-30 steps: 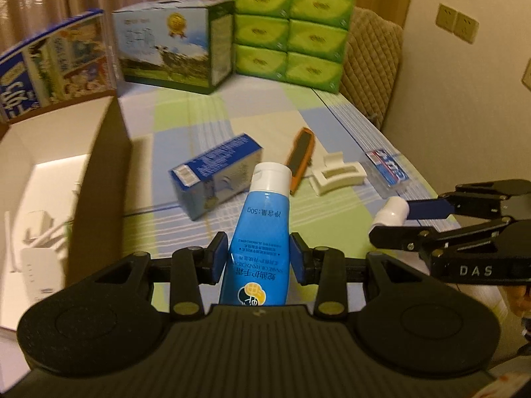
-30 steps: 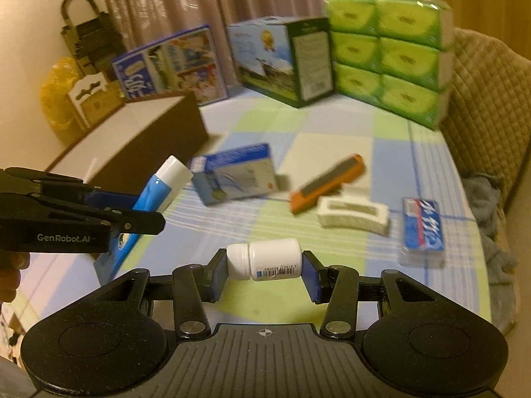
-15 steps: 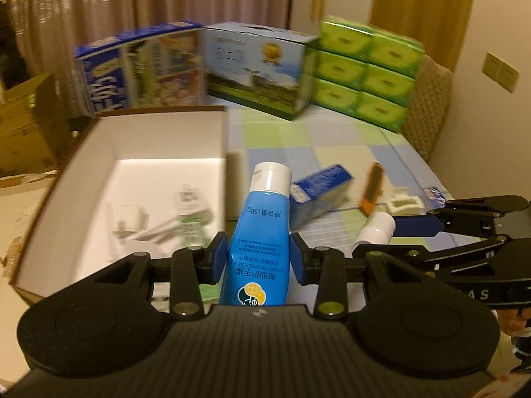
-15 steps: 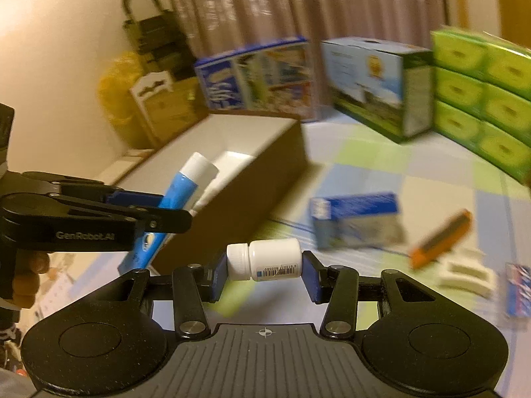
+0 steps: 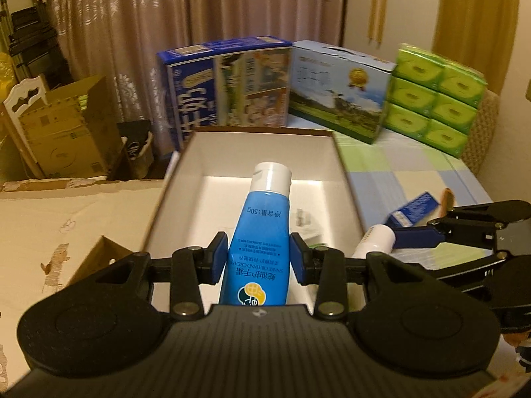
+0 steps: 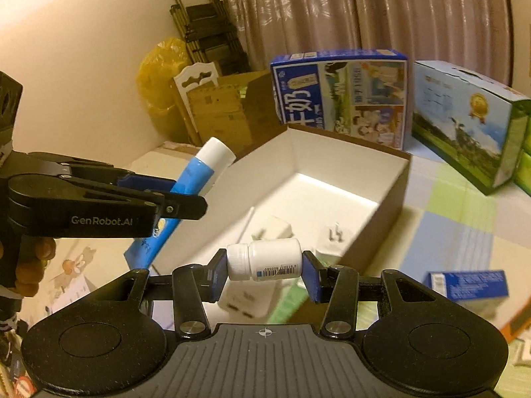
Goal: Organize rigid objects
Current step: 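Carry the blue tube and pill bottle with both tools over the brown box, then open the left tool to drop the tube while the right tool releases the pill bottle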
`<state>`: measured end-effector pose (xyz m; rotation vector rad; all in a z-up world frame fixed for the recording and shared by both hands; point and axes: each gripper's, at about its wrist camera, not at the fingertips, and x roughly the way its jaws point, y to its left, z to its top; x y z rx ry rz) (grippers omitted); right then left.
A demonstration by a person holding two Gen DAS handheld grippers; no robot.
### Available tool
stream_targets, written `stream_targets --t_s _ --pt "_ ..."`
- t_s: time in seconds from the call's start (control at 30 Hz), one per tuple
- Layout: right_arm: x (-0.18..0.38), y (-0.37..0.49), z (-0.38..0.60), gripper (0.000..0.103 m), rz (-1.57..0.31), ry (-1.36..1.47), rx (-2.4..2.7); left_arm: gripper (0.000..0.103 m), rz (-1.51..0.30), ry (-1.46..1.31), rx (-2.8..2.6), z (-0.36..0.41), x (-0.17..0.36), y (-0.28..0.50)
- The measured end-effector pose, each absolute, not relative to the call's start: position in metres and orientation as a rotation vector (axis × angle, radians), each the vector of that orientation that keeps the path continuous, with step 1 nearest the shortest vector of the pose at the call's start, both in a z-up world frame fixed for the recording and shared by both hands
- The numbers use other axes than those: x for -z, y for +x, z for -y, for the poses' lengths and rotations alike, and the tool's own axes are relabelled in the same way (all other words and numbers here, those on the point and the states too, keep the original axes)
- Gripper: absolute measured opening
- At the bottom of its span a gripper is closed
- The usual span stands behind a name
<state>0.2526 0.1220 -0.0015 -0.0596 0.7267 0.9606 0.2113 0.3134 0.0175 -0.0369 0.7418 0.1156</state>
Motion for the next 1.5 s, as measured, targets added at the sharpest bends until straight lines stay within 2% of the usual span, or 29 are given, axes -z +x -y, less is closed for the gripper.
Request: stream_targets --t_s 0.37,0.87,1.37,1.5 --pt "0.024 0.28 -0.175 0.044 -0.792 -0.117 -0.892 0.034 -0.804 -0.066 -0.145 -0.369 0.008 0.253" --pt "0.053 0.305 -0.204 0.044 -0.879 -0.197 -0.816 0.035 -0.983 -0.086 -0.147 -0.388 0.068 0.283" --pt "0.059 0.314 -0.208 0.044 -0.896 -0.221 -0.807 0.039 -0.987 -0.079 -0.116 -0.391 0.071 0.291" --pt "0.06 0.313 -0.209 0.045 -0.877 -0.237 -0.777 0.044 -0.985 -0.081 -0.113 -0.39 0.069 0.29"
